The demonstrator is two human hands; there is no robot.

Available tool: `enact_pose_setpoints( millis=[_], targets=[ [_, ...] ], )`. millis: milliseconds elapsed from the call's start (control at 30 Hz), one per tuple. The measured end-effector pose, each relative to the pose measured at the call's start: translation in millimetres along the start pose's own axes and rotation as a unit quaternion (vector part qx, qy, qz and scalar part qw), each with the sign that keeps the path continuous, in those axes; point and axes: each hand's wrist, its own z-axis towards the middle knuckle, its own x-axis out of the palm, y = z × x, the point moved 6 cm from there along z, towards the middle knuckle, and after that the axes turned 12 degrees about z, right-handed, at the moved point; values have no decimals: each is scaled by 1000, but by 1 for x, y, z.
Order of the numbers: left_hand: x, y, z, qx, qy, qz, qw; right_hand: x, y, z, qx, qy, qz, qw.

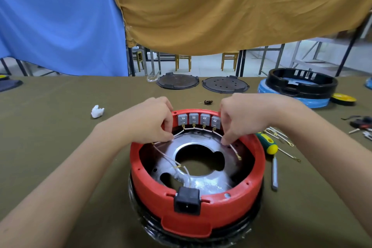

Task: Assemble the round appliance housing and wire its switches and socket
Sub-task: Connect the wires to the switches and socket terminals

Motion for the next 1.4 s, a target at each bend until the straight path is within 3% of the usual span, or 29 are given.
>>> enact_pose_setpoints(
  millis=[233,367,667,733,867,1400],
  targets=[
    [1,2,-1,10,37,-23,999,5,-1,2,10,22,-2,1000],
    [-10,18,-8,-15,42,-48,998,-1,-4,0,10,14,54,998],
    [-3,4,-10,6,76,-27,997,6,-5,5,-13,30,42,999],
    [-10,1,-14,32,66,-72,995,6,-7,7,-14,31,54,998],
    [-11,-21,-30,120,154,-85,977,8,-10,10,-14,33,69,997],
    [-4,-18,-35,169,221,-96,956,10,-8,10,-15,38,72,997]
  ],
)
